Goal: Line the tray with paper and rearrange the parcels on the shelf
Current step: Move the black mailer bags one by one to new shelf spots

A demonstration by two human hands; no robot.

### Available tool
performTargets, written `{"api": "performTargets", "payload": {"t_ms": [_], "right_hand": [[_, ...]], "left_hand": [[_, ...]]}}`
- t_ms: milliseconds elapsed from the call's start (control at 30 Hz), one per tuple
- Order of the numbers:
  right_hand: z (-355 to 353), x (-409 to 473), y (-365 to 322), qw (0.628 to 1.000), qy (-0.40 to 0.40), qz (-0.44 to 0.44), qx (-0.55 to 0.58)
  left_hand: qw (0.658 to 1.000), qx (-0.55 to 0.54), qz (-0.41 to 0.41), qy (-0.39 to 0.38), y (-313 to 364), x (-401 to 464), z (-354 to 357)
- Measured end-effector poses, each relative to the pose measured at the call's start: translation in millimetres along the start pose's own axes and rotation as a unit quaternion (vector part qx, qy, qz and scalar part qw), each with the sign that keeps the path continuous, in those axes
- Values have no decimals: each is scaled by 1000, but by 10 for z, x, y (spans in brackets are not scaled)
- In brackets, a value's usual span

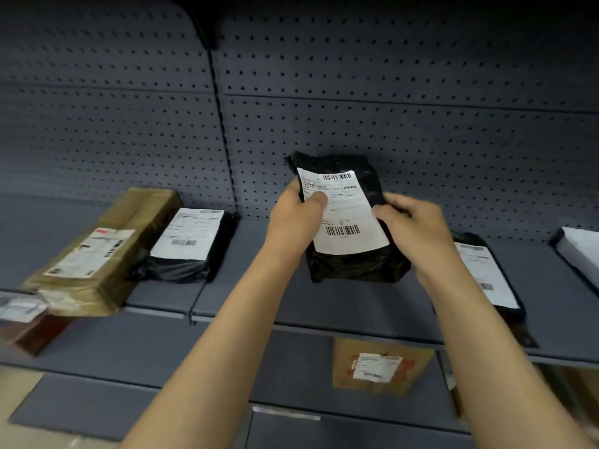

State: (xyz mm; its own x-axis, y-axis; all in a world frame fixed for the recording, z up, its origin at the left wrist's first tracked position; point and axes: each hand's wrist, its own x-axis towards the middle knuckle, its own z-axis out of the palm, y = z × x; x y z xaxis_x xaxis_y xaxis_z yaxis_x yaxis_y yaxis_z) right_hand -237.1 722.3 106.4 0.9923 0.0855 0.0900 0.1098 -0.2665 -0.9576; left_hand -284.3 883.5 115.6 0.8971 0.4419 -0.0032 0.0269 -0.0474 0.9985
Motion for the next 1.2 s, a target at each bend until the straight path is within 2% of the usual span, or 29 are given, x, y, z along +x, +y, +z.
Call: {"api": "performTargets", "payload": {"t_ms": [167,333,500,733,967,1033,1100,1200], "right_hand": [[1056,-190,-418,998,-46,-29,27],[2228,-354,-781,995,-95,-33,21],[3038,-433,-937,990,-143,-12,-2],[3669,-382,-878,979,-200,18,-19],[3811,-427,-621,973,-222,30,-51],[3790,-420,-624,972,-225,19,-60],[3718,-406,-676,974,-218,5,-64],[3481,-366,-767,981,-189,-21,-40]], "left_hand": [[999,21,13,30,83,153,-1172],[998,20,-8,62,74,273,-2438],[995,21,-44,92,-5,374,-3250],[991,39,-92,92,-283,566,-3727],[976,161,-135,54,-559,702,-3817],[964,226,-112,83,-538,688,-3810],[934,324,-69,132,-448,656,-3788],[915,351,73,186,-268,608,-3578]]}}
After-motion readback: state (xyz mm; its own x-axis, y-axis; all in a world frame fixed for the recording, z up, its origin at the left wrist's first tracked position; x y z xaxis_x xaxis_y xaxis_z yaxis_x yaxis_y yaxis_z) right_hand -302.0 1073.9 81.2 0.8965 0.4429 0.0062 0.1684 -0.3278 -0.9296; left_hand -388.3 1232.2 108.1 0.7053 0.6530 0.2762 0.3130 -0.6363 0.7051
